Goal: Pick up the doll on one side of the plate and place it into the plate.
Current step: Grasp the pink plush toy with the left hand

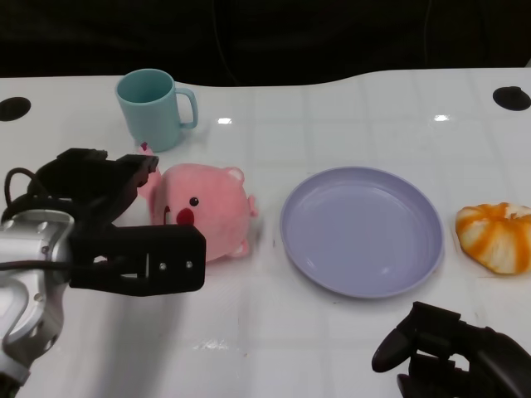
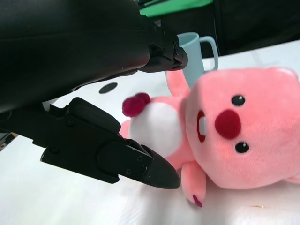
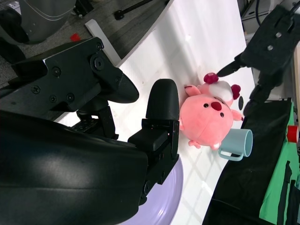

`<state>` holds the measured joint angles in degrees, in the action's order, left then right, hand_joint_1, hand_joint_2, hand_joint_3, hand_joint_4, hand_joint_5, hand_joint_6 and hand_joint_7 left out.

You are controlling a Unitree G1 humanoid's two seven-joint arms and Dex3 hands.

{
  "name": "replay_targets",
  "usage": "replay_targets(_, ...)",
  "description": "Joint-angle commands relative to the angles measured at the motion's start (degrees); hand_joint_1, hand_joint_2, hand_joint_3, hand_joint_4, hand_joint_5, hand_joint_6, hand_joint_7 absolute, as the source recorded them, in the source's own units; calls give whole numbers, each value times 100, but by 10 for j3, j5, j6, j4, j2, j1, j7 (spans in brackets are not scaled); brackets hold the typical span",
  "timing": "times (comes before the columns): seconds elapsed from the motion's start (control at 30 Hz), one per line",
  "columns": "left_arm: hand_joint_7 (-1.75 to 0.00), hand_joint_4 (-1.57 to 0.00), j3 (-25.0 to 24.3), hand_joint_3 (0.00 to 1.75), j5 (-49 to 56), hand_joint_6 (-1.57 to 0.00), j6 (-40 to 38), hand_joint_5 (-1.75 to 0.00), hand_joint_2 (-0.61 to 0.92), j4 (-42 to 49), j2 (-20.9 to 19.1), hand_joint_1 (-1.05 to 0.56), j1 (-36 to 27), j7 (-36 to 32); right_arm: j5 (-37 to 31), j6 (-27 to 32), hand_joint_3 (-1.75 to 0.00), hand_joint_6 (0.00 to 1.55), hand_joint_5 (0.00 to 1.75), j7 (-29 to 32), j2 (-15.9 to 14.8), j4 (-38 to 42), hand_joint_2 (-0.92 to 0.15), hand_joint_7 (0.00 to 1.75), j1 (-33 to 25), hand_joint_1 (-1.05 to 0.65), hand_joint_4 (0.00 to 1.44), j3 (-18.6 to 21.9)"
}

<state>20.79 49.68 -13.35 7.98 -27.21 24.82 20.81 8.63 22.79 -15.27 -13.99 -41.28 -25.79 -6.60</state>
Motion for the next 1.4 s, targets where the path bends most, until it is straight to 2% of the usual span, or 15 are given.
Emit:
replay_targets(0.03, -1, -3, 11, 0, 2, -19, 11, -18, 90, 45, 4, -73, 28, -18, 3, 6, -108, 49, 175, 1, -4, -8, -65, 140, -4, -8, 64, 3)
replay_targets(0.3, -1, -2, 38, 0, -3, -19, 32, -17, 90, 158, 31, -71, 77, -39, 1, 4, -107, 49, 175, 1, -5, -8, -64, 140, -6, -8, 64, 2)
replay_targets(0.6, -1, -4, 75, 0, -18, -19, 68, -16, 90, 360, 79, -69, 149, -94, 2, 4, -107, 49, 175, -2, -8, -12, -65, 140, -13, -8, 64, 2)
replay_targets(0.77, -2, -10, 81, 0, -32, -23, 94, -17, 90, 448, 97, -66, 167, -147, 0, 1, -107, 49, 175, -2, -9, -15, -65, 140, -16, -8, 65, 0)
replay_targets(1.07, -2, -17, 101, 0, -44, -27, 117, -16, 88, 546, 116, -57, 180, -180, 3, 5, -105, 49, 175, -3, -11, -16, -65, 140, -18, -9, 64, 3)
replay_targets(1.17, -2, -27, 101, 0, -52, -35, 118, -13, 89, 566, 125, -53, 176, -200, 2, 3, -105, 49, 175, -3, -11, -16, -65, 140, -18, -9, 64, 3)
replay_targets(1.27, -4, -50, 87, 1, -71, -57, 127, -10, 91, 580, 132, -31, 165, -249, 2, 3, -106, 49, 175, -3, -11, -16, -65, 140, -20, -8, 64, 3)
replay_targets(1.3, -5, -64, 85, 2, -74, -71, 131, -10, 92, 585, 134, -23, 162, -264, 3, 4, -106, 50, 175, -3, -10, -16, -65, 140, -20, -8, 64, 3)
replay_targets(1.37, -6, -79, 82, 5, -82, -85, 146, -11, 92, 594, 135, -19, 157, -298, 2, 3, -106, 50, 175, -2, -10, -15, -65, 140, -20, -8, 64, 2)
replay_targets(1.4, -8, -93, 83, 4, -83, -97, 152, -18, 92, 599, 136, -22, 156, -314, 2, 2, -106, 50, 175, -2, -10, -15, -65, 140, -20, -8, 64, 2)
